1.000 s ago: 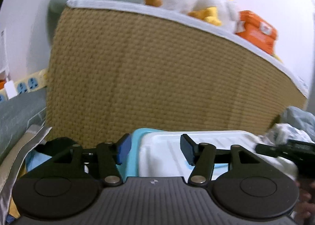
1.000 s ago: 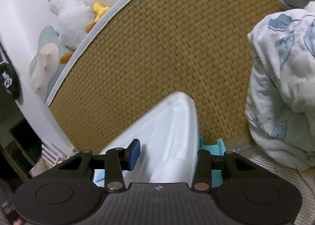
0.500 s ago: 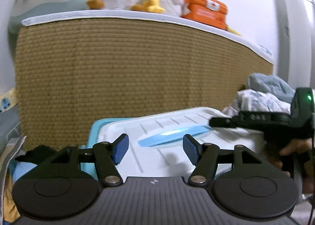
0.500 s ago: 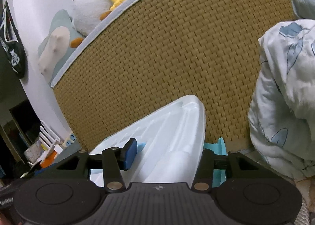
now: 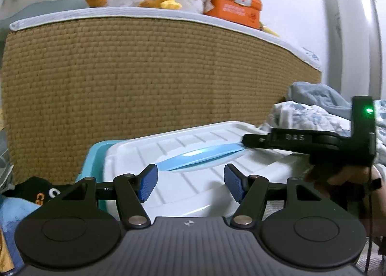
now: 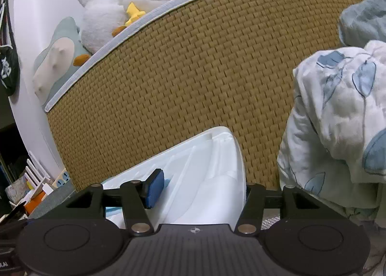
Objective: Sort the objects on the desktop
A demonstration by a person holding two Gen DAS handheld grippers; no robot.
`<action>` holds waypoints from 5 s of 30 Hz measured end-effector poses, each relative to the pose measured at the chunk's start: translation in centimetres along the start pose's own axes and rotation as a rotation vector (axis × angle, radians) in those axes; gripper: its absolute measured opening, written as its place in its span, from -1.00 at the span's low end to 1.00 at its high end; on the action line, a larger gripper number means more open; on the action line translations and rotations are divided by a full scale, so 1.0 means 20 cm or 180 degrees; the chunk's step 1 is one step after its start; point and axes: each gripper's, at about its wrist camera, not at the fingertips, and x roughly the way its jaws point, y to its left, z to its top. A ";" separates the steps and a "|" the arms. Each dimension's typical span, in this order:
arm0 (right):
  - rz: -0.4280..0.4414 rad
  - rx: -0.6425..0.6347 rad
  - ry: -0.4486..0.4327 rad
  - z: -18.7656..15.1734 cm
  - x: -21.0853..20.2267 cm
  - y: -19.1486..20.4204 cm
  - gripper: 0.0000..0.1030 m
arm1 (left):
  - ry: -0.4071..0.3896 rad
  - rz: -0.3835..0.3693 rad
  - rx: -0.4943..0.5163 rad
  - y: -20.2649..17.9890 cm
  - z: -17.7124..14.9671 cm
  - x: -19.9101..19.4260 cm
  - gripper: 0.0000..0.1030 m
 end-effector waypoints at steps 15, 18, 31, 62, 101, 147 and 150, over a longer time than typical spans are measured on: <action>-0.0201 0.0261 -0.0216 0.01 -0.08 -0.07 0.35 | 0.0098 -0.0097 0.0045 -0.02 -0.03 0.03 0.26; -0.0155 0.0085 -0.0124 0.02 -0.12 -0.05 0.35 | 0.0082 -0.0105 0.0128 -0.04 -0.04 0.00 0.26; 0.0080 -0.0255 0.0391 -0.04 -0.26 -0.04 0.35 | 0.0135 0.0268 0.0481 -0.08 -0.11 -0.07 0.36; -0.0367 -0.2118 0.0154 -0.33 -0.26 0.53 0.03 | 0.0207 0.0564 -0.0213 0.02 -0.21 -0.13 0.36; -0.0727 -0.1277 -0.0318 -0.76 -1.09 0.61 0.66 | -0.0169 0.0960 -0.0580 -0.28 -0.62 -0.96 1.00; -0.0874 -0.0914 -0.0087 -0.89 -1.24 0.60 0.70 | 0.0044 0.1036 -0.0630 -0.37 -0.80 -1.03 1.00; -0.0877 -0.0935 -0.0074 -0.89 -1.24 0.60 0.70 | 0.0048 0.1029 -0.0613 -0.38 -0.80 -1.03 1.00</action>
